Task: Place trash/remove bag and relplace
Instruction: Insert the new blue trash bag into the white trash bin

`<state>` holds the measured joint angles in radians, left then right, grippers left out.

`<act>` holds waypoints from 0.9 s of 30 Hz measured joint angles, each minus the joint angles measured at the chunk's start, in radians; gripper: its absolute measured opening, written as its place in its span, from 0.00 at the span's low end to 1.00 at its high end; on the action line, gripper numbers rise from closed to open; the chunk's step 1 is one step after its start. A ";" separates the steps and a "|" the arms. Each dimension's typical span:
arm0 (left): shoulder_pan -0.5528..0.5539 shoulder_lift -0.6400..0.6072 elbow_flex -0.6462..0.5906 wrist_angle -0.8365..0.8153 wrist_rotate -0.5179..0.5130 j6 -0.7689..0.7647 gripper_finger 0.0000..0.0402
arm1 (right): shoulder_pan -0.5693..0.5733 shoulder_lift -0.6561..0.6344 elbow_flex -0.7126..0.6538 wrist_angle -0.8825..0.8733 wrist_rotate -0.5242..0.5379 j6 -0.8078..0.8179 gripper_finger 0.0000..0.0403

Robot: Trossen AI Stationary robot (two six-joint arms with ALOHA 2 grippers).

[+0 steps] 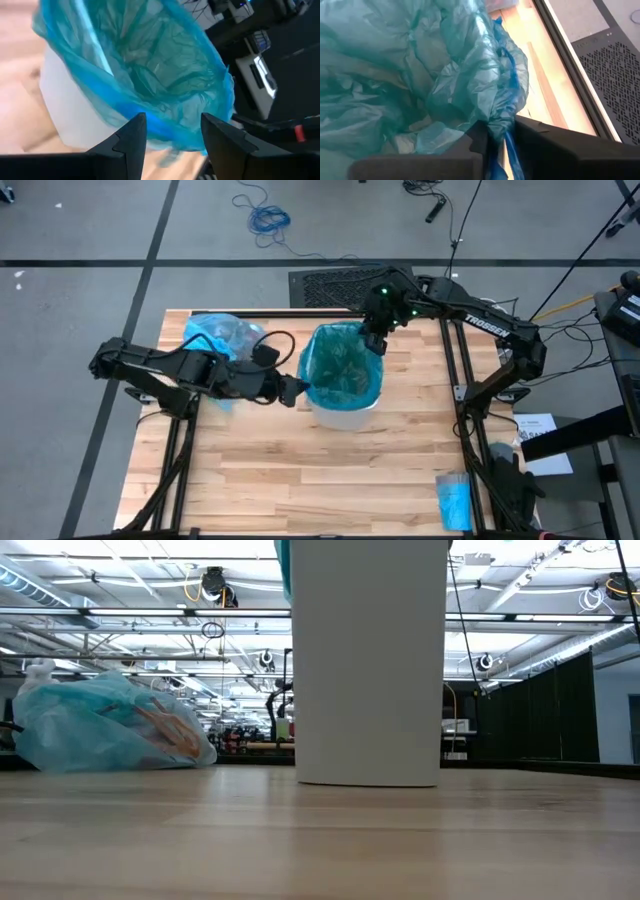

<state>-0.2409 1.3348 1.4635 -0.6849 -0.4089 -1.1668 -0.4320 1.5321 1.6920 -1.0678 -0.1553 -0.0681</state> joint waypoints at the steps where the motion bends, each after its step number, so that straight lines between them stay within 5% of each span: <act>1: 0.008 0.004 0.000 0.001 0.022 -0.027 0.46 | 0.000 0.000 0.000 -0.003 -0.001 -0.001 0.13; 5: 0.018 0.005 0.000 0.000 0.106 -0.063 0.48 | 0.000 0.000 0.000 -0.004 -0.001 -0.003 0.19; 15: 0.039 0.005 0.000 -0.090 0.112 -0.161 0.49 | 0.000 0.000 0.000 0.000 -0.001 -0.003 0.20; 27: 0.090 0.015 0.000 -0.032 0.149 -0.102 0.47 | -0.002 0.004 0.000 0.006 -0.001 -0.003 0.20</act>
<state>-0.1511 1.3502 1.4634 -0.7168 -0.2602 -1.2683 -0.4344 1.5360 1.6920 -1.0617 -0.1567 -0.0715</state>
